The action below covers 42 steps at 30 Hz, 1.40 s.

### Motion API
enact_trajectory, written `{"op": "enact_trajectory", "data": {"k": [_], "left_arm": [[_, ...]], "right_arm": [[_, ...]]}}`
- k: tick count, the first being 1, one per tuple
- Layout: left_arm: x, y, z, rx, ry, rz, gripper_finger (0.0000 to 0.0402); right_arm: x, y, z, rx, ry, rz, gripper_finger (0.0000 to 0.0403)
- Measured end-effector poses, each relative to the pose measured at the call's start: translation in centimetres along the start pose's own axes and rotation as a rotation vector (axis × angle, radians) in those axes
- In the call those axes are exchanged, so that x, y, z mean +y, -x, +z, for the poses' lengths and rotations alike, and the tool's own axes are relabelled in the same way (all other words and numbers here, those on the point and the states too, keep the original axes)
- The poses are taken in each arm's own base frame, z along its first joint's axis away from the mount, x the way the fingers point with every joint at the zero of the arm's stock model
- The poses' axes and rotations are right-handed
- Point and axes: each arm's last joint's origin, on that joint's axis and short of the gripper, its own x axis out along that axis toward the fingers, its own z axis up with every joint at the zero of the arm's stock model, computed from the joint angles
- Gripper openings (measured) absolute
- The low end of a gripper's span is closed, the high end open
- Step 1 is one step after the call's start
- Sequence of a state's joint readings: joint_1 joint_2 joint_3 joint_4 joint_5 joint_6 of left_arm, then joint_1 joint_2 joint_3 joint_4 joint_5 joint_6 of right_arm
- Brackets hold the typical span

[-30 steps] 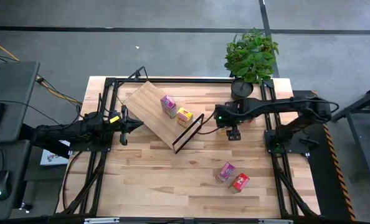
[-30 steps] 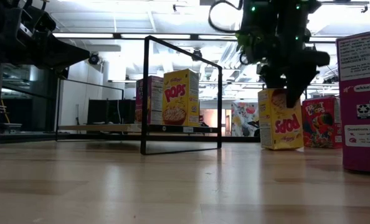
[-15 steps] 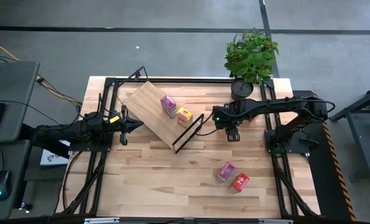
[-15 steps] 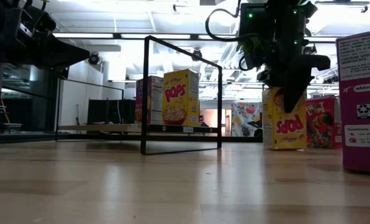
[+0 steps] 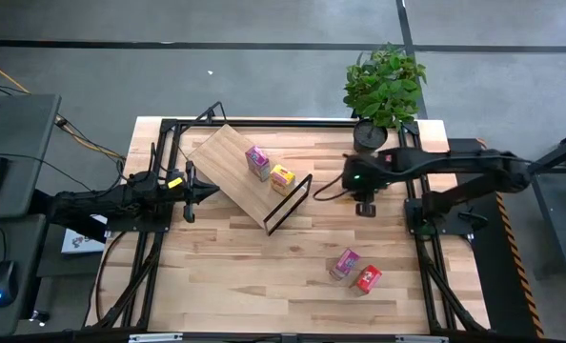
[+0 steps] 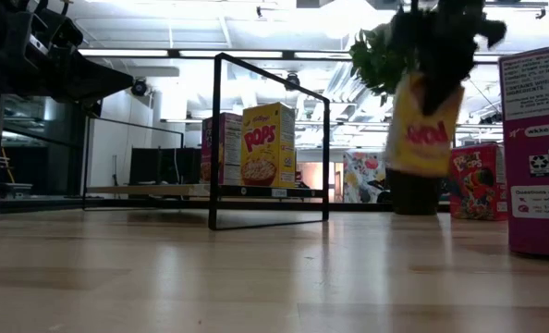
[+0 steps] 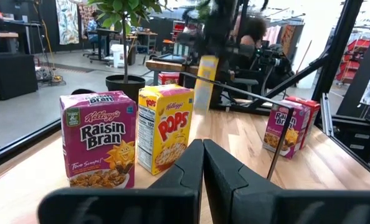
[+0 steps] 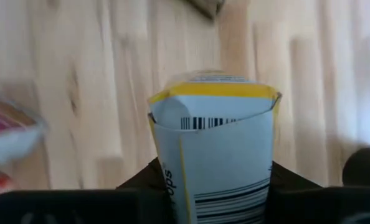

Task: Stack cereal on shelf
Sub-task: Put the yellow cereal on the shelf aligned with the other yellow cereal box

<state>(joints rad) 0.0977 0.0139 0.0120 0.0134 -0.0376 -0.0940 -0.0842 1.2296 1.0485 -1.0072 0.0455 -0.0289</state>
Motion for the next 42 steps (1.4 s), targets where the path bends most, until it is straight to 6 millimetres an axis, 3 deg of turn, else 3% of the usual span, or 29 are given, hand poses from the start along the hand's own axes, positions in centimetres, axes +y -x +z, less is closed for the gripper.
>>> {"op": "enact_trajectory", "data": {"k": [4,8,12,22,26,29,36,42], "left_arm": [[-0.1,0.0,0.5,-0.056,0.028,-0.006,0.0003],[-0.2,0.2,2.0,-0.201,0.184,-0.037,0.0003],[-0.3,0.5,2.9,-0.299,0.298,-0.073,0.0003],[0.0,0.6,4.2,-0.451,0.243,0.053,0.0015],[-0.1,0.0,4.8,-0.435,0.212,0.063,0.0061],[-0.2,-0.7,5.9,-0.428,0.177,0.071,0.0113],[-0.7,-4.5,8.7,-0.320,0.062,0.079,0.0228],[-1.3,-9.1,10.5,-0.269,-0.040,-0.007,0.0265]], "right_arm": [[0.5,3.1,-0.2,-0.220,-0.016,0.028,0.0101],[1.1,5.9,-0.4,-0.439,0.011,0.065,0.0094],[1.8,7.4,-0.6,-0.646,0.041,0.080,0.0093],[2.4,4.0,0.7,-1.193,0.104,-0.002,0.0092],[2.6,2.9,1.5,-1.340,0.111,-0.014,0.0092],[2.8,1.9,2.4,-1.350,0.112,-0.011,0.0092],[3.2,0.3,5.2,-1.424,0.114,-0.019,0.0092],[3.5,0.1,7.7,-1.575,0.136,-0.067,0.0092]]}}
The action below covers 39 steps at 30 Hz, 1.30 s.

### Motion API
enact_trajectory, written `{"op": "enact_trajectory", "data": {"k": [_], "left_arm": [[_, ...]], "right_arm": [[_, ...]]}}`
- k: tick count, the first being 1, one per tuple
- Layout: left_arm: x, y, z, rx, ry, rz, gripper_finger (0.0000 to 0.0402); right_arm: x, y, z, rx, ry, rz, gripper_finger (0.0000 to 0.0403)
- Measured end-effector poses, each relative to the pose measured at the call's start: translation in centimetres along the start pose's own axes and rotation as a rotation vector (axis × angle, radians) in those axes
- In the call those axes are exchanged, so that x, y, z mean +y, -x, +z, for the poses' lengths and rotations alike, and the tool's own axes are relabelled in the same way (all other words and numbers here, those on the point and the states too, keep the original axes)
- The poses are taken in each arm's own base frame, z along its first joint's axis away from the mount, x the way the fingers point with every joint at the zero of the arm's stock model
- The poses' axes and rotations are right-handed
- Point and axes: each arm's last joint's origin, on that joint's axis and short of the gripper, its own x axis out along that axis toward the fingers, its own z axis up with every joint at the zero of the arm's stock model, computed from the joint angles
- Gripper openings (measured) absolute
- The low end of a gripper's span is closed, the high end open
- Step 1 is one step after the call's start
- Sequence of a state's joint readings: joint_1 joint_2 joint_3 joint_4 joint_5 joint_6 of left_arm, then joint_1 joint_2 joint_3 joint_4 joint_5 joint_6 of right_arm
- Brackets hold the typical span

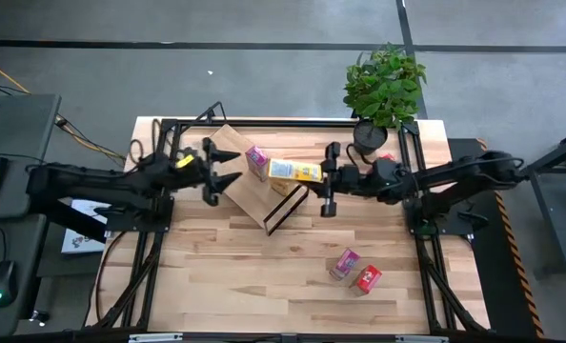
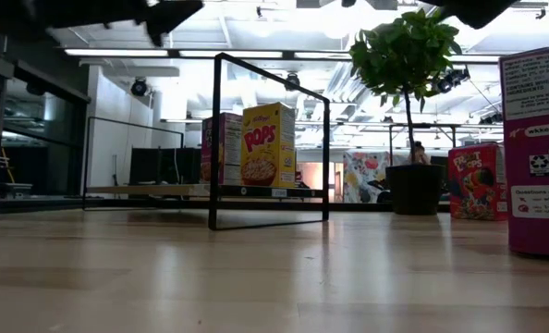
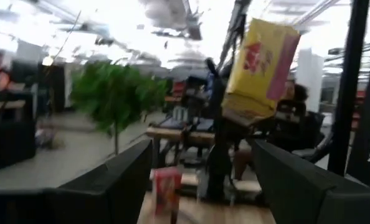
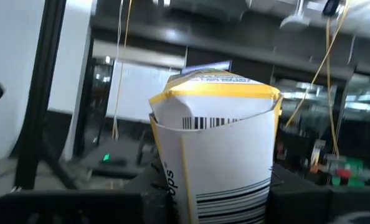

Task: Stack cereal on shelf
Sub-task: Put the yellow cereal on the shelf aligned with the other yellow cereal box

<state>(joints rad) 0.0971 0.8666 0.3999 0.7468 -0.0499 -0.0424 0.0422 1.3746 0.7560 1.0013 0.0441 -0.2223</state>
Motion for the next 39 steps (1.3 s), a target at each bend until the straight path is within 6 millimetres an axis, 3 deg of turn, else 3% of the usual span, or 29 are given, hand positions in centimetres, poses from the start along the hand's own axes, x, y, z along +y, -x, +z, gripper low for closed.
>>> {"op": "enact_trajectory", "data": {"k": [7,15,24,34,39], "left_arm": [[-0.5,-4.7,-0.5,-0.167,-0.048,-0.111,0.0264],[-0.8,-7.9,-1.9,-0.270,-0.054,-0.163,0.0266],[-1.2,-9.3,-0.7,-0.357,-0.062,-0.213,0.0266],[-1.4,-9.5,-0.2,-0.375,-0.088,-0.258,0.0265],[-1.4,-9.6,-0.2,-0.375,-0.084,-0.236,0.0227]], "right_arm": [[0.1,-2.5,-0.1,-0.163,0.037,-0.041,0.0092],[0.2,-4.3,0.0,-0.198,0.041,-0.051,0.0092],[-0.1,-4.4,-0.2,-0.183,0.017,-0.060,0.0092],[0.0,-4.6,-1.1,-0.094,-0.023,-0.034,0.0092],[0.1,-4.6,-1.1,-0.090,-0.050,-0.032,0.0093]]}}
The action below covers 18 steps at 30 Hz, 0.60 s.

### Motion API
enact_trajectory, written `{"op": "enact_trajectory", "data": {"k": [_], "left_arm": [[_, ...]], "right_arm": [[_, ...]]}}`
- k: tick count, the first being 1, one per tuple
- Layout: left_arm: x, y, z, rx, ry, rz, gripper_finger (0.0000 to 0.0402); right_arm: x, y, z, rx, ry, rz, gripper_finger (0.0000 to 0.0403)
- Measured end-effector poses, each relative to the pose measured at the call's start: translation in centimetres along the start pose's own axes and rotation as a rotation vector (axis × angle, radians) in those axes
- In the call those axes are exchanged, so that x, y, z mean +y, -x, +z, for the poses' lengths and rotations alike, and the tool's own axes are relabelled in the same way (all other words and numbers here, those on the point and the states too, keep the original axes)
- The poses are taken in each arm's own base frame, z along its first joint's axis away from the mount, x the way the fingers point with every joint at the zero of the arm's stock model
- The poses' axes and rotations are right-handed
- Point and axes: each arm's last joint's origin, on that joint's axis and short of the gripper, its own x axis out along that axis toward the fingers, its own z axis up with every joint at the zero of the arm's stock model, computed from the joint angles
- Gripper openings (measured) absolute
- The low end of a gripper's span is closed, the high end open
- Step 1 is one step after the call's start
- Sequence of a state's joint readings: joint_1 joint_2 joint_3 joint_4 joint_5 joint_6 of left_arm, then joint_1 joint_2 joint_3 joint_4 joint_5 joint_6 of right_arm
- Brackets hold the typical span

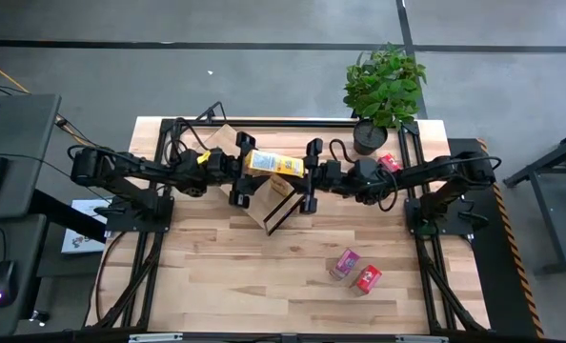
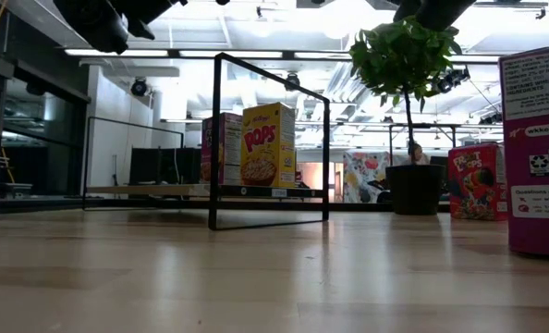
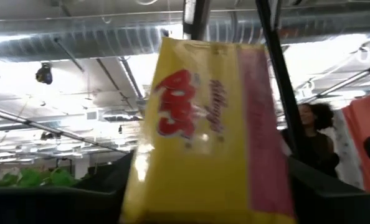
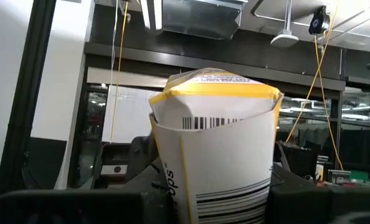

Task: Stack cereal on shelf
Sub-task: Put the yellow cereal on the shelf aligned with the other yellow cereal box

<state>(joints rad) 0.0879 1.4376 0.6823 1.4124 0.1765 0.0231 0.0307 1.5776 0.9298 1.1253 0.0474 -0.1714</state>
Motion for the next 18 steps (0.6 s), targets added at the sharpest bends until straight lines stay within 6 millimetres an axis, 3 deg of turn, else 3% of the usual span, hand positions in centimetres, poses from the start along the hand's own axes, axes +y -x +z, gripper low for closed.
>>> {"op": "enact_trajectory", "data": {"k": [7,13,18], "left_arm": [[0.2,0.0,0.0,0.004,-0.013,0.032,0.0105],[0.3,0.0,-0.3,0.037,-0.018,0.046,0.0099],[1.1,0.3,0.5,0.127,-0.017,0.091,0.0107]], "right_arm": [[-0.1,0.0,0.0,0.003,-0.014,-0.020,0.0149],[-0.2,0.2,0.4,0.072,0.040,-0.068,0.0229],[-0.6,1.0,2.1,0.203,0.075,-0.069,0.0259]]}}
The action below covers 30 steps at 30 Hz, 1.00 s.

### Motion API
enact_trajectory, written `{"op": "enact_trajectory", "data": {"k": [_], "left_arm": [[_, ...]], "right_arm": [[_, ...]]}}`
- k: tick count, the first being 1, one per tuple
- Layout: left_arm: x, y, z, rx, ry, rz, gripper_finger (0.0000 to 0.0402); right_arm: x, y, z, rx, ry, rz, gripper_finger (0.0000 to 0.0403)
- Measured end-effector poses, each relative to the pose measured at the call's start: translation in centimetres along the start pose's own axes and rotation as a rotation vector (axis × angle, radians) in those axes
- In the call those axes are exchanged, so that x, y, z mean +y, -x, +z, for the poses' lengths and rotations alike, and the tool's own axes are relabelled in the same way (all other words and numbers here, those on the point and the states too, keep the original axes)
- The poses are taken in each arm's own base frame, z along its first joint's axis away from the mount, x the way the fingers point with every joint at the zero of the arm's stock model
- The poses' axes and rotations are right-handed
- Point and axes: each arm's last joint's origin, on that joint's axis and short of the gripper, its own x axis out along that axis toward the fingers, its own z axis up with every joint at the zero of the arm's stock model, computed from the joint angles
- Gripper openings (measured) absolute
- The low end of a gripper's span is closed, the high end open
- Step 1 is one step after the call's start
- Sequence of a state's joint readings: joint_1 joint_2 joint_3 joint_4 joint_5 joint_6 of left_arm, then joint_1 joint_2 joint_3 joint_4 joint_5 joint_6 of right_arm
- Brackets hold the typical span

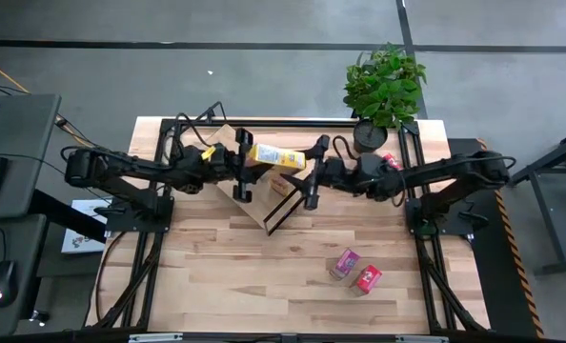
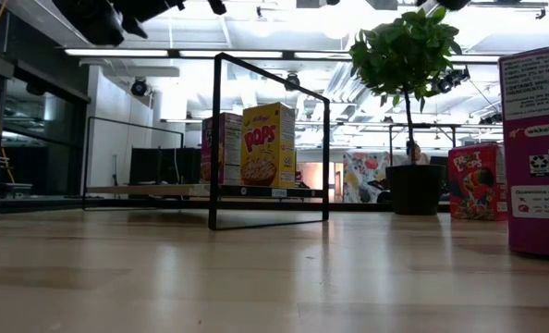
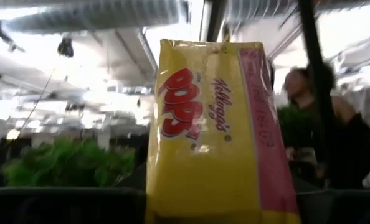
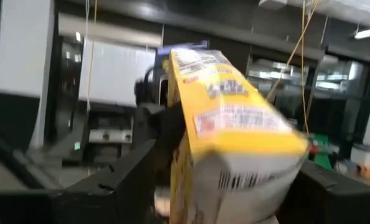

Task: Stack cereal on shelf
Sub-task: Put the yellow cereal on the shelf aligned with the other yellow cereal box

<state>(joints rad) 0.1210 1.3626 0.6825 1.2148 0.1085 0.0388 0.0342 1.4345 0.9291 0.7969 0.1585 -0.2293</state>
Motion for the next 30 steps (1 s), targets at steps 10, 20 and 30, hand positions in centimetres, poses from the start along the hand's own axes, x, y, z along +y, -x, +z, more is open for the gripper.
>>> {"op": "enact_trajectory", "data": {"k": [10,20,30], "left_arm": [[0.1,2.3,2.5,0.334,-0.065,0.002,0.0096],[-0.8,7.5,3.7,0.760,-0.026,-0.096,0.0113],[-0.9,6.8,-1.8,0.982,0.020,-0.262,0.0113]], "right_arm": [[-1.4,4.2,3.4,0.227,0.033,0.056,0.0264],[-2.0,6.3,4.0,0.354,0.044,0.047,0.0264],[-1.9,6.6,3.2,0.406,0.026,0.053,0.0264]]}}
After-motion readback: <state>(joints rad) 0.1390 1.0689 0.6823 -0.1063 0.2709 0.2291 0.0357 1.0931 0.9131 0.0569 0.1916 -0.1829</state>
